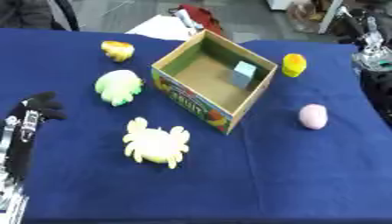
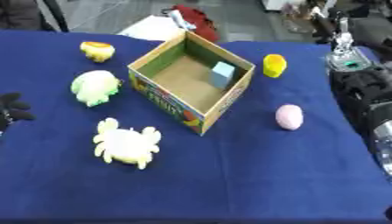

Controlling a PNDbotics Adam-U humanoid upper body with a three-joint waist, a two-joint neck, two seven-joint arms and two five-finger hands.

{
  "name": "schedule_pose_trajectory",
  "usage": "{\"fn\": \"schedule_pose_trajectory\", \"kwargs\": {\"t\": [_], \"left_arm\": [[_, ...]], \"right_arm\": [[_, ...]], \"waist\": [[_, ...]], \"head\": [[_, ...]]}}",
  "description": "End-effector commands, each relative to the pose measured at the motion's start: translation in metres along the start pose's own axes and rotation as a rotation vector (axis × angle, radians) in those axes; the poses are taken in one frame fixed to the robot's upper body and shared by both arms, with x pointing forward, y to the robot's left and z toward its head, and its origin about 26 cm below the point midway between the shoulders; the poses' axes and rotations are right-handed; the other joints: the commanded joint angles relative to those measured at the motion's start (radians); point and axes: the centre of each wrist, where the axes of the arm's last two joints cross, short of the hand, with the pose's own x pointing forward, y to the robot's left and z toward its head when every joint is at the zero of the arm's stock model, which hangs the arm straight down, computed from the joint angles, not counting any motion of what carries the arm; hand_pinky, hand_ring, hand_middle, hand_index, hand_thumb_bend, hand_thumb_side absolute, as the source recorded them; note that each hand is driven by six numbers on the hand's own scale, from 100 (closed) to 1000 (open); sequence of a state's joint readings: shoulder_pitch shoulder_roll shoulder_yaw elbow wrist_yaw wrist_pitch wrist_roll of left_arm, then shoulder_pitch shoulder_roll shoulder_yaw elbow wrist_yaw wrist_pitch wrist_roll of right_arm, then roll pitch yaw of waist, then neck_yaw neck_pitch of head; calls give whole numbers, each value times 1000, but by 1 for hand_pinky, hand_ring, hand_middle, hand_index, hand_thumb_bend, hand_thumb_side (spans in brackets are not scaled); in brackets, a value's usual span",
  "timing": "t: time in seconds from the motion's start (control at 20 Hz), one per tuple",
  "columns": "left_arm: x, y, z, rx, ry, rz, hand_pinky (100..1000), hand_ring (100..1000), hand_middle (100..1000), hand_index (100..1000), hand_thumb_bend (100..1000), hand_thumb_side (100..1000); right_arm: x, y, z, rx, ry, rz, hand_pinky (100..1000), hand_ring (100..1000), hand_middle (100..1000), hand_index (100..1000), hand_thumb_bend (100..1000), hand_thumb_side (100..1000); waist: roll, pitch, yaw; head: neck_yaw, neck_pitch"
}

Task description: Pick up objects on the table and place them in the box.

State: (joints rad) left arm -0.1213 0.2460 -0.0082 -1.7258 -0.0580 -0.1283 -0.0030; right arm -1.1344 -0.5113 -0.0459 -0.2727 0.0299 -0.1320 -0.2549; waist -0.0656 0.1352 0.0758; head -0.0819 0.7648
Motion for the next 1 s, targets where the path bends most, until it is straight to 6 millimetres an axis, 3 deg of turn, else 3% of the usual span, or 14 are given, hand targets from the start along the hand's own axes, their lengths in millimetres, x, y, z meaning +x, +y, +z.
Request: {"fn": "schedule_pose_trajectory", "kwargs": {"t": [0.05, 0.75, 1.0], "left_arm": [[4, 4, -2, 2, -17, -16, 760, 567, 587, 789, 100, 863], [2, 5, 0, 4, -5, -21, 761, 566, 587, 789, 100, 874], [1, 6, 1, 11, 0, -24, 761, 566, 587, 789, 100, 876]], "right_arm": [[11, -11, -5, 12, -31, 66, 630, 626, 749, 936, 100, 554], [14, -21, -6, 432, 20, 538, 739, 772, 864, 995, 100, 466], [21, -36, -5, 536, -2, 698, 769, 802, 885, 1000, 100, 437]], "waist": [[-2, -16, 0], [-5, -22, -10], [-8, -23, -16]], "head": [[-3, -2], [4, 5], [12, 5]]}}
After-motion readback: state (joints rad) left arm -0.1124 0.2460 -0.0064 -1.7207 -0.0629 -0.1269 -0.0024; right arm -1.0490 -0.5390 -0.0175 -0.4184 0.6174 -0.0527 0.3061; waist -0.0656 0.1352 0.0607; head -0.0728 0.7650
